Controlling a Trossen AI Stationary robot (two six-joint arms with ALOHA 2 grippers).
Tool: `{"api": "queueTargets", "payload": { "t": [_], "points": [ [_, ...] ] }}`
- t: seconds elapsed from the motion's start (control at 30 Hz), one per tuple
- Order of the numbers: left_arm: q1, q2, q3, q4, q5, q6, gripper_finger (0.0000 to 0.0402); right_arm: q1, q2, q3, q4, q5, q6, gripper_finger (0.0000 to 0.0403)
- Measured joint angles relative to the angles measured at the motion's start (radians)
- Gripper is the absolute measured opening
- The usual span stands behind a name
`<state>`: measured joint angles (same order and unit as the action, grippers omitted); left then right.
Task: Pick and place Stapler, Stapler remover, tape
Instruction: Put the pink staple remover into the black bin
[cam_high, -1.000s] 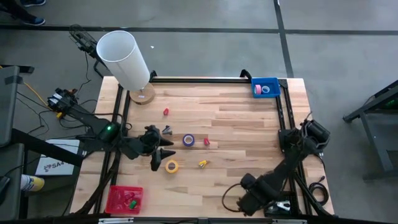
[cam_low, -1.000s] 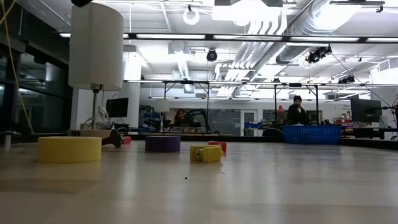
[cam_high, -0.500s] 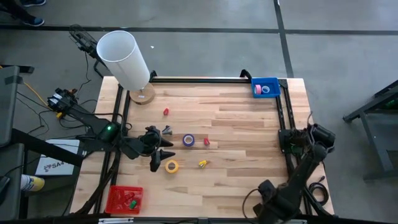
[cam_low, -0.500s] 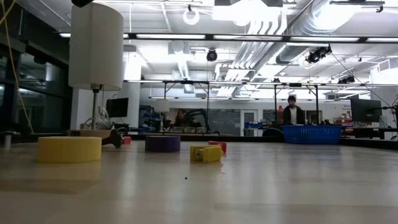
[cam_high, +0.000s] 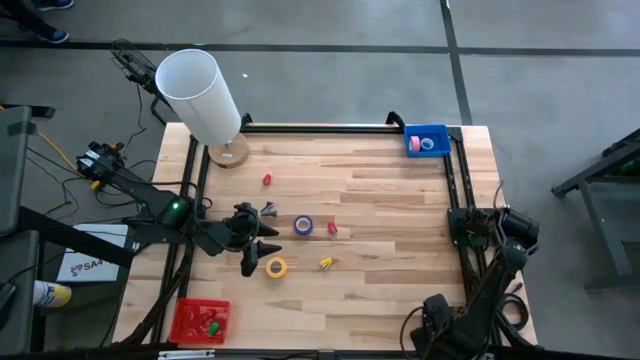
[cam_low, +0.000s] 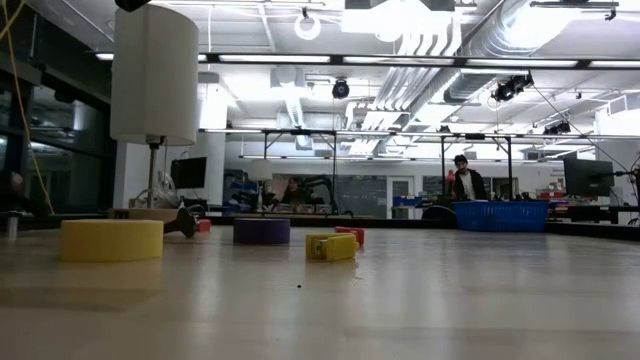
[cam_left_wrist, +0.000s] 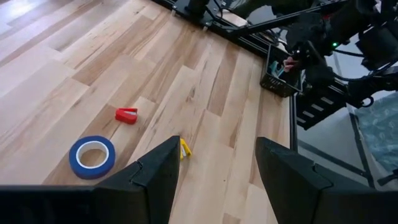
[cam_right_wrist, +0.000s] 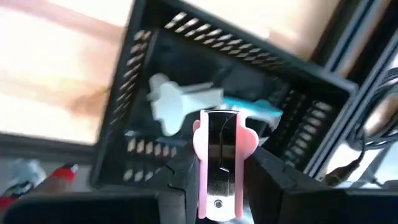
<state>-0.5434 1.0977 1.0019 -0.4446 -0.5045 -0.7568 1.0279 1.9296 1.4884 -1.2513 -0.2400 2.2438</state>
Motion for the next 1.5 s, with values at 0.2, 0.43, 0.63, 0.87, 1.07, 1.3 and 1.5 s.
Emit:
{"api": "queueTargets", "payload": {
  "t": [0.2,0.43,0.63,0.87,1.07,1.3,1.5],
  "points": [
    [0.0,0.0,0.0,-0.001,0.001,0.001,0.0207,0.005,0.003,-0.032,0.039,-0.016,-0.039,0.0091],
    [0.0,0.0,0.0,-0.005,0.008,0.003,0.0207,0.027,0.004,-0.173,0.165,-0.082,-0.136,0.0091],
    [0.0,0.0,0.0,-0.005,0.024,0.004,0.0207,0.033,0.004,-0.2,0.15,-0.035,-0.331,0.0091],
    [0.0,0.0,0.0,-0.004,0.025,0.004,0.0207,0.034,0.003,-0.203,0.127,-0.027,-0.735,0.0091],
    [0.0,0.0,0.0,-0.004,0.026,0.004,0.0207,0.033,0.003,-0.203,0.142,-0.02,-1.007,0.0092],
    [0.0,0.0,0.0,-0.006,0.027,0.004,0.0207,0.034,0.003,-0.203,0.168,-0.058,-1.119,0.0116],
    [0.0,0.0,0.0,-0.007,0.026,0.007,0.0207,0.033,0.001,-0.202,0.163,-0.076,-1.126,0.0156]
  ]
}}
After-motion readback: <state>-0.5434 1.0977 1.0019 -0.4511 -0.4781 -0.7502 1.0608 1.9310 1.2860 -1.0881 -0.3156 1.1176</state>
